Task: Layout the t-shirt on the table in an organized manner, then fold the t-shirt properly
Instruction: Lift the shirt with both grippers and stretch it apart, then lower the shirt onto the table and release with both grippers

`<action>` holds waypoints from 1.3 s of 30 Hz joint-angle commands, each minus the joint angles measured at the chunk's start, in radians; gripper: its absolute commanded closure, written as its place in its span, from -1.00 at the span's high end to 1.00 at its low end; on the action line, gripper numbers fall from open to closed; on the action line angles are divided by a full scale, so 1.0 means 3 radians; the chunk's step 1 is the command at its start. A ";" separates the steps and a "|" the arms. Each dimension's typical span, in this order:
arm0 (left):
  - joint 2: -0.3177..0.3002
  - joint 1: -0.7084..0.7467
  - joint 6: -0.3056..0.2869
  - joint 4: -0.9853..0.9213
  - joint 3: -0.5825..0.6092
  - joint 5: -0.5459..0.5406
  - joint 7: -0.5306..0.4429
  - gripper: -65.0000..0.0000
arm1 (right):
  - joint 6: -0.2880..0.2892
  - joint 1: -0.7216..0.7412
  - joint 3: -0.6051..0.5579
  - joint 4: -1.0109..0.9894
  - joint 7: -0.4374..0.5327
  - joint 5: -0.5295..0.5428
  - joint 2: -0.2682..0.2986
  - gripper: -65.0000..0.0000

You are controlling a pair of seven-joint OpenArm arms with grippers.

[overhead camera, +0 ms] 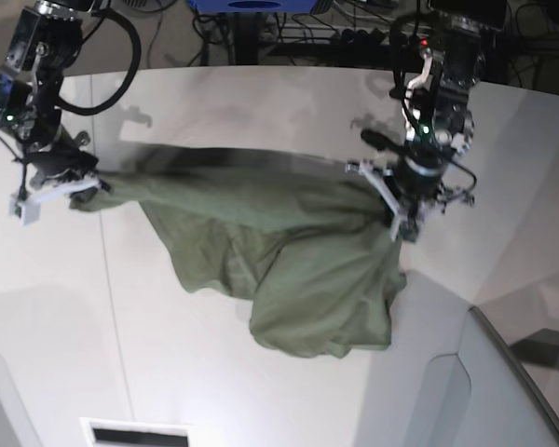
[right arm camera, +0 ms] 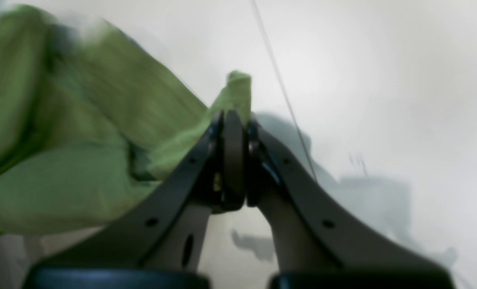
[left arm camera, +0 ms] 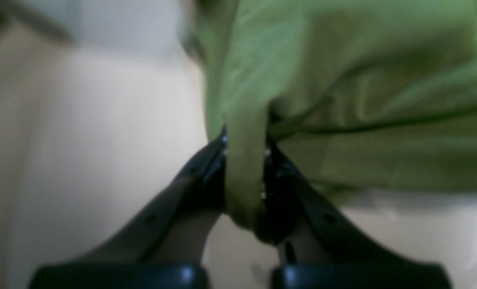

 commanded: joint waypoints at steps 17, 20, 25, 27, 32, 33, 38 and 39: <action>0.0059 0.0142 0.0045 -0.0382 -0.0165 0.0108 -0.0117 -0.13 | 0.0082 -0.0028 0.0000 -0.0039 0.0072 0.0047 -0.0002 0.07; 0.0080 0.0229 0.0045 -0.0152 -0.0329 -0.0076 -0.0122 0.19 | 0.0476 -0.0007 0.0000 0.0109 0.0066 0.0041 0.0003 0.07; -0.0007 0.0234 0.0039 0.0257 -0.0748 -0.0844 -0.0122 0.72 | 0.0962 0.0203 -0.0051 0.0155 0.0041 0.0031 -0.0002 0.07; -0.0064 0.0214 0.0039 0.0241 -0.0958 -0.1120 -0.0122 0.73 | 0.0983 0.0289 -0.0317 0.0150 0.0041 0.0026 0.0024 0.07; -0.0048 0.0214 0.0039 -0.0091 -0.1653 -0.1422 -0.0122 0.57 | 0.0972 0.0704 -0.1202 -0.0111 0.0066 0.0026 0.0167 0.07; -0.0048 0.0214 0.0039 -0.0183 -0.1756 -0.1427 -0.0122 0.51 | 0.0972 0.0832 -0.1330 -0.0269 0.0072 0.0026 0.0152 0.07; -0.0079 0.0321 0.0039 -0.0423 -0.1858 -0.1411 -0.0117 0.33 | 0.0972 0.1379 -0.1688 -0.1123 0.0179 0.0026 0.0029 0.07; -0.0079 0.0352 0.0039 -0.0418 -0.1858 -0.1411 -0.0117 0.34 | 0.0972 0.1445 -0.1775 -0.1251 0.0240 0.0026 0.0019 0.07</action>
